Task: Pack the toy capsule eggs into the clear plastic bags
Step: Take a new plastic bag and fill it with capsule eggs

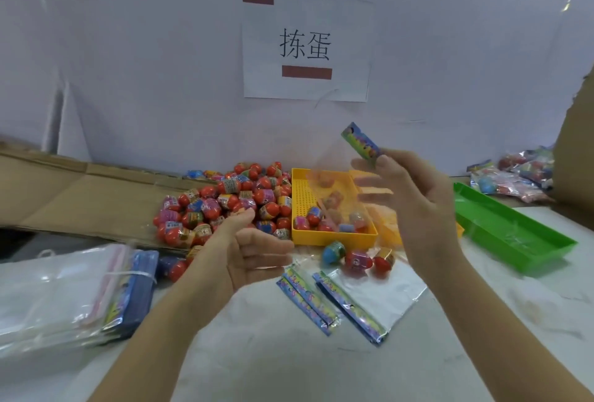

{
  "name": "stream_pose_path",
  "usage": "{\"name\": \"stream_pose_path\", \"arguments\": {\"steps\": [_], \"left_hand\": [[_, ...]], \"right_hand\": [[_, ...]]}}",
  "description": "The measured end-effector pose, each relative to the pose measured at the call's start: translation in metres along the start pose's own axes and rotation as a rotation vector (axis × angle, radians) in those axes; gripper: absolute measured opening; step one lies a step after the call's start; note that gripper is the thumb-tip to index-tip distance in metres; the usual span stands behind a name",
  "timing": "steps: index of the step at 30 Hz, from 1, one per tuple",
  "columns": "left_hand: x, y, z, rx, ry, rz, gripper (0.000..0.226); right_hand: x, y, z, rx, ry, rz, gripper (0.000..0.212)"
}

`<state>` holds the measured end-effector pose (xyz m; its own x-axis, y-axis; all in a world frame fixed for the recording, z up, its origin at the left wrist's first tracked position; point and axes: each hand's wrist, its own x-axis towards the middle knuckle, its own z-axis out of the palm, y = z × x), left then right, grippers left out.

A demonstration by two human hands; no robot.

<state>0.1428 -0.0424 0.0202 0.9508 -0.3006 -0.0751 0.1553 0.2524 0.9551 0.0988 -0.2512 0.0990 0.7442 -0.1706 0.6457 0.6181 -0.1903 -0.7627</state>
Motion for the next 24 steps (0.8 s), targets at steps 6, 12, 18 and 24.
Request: {"name": "stream_pose_path", "arguments": {"steps": [6, 12, 18, 24], "left_hand": [[-0.009, 0.012, -0.015, -0.412, -0.352, -0.073, 0.100], [-0.003, 0.007, -0.017, -0.232, -0.031, -0.003, 0.041], [0.002, 0.007, -0.012, -0.178, 0.121, 0.143, 0.022], [0.002, 0.008, -0.012, -0.134, 0.165, 0.232, 0.020]], "right_hand": [[-0.046, 0.020, 0.039, -0.490, -0.735, -0.294, 0.028], [-0.048, 0.037, 0.048, -0.293, -0.656, -0.216, 0.030], [-0.005, 0.057, 0.057, 0.045, -0.093, 0.088, 0.026], [-0.019, 0.096, 0.059, -0.534, -0.501, 0.153, 0.030]]}}
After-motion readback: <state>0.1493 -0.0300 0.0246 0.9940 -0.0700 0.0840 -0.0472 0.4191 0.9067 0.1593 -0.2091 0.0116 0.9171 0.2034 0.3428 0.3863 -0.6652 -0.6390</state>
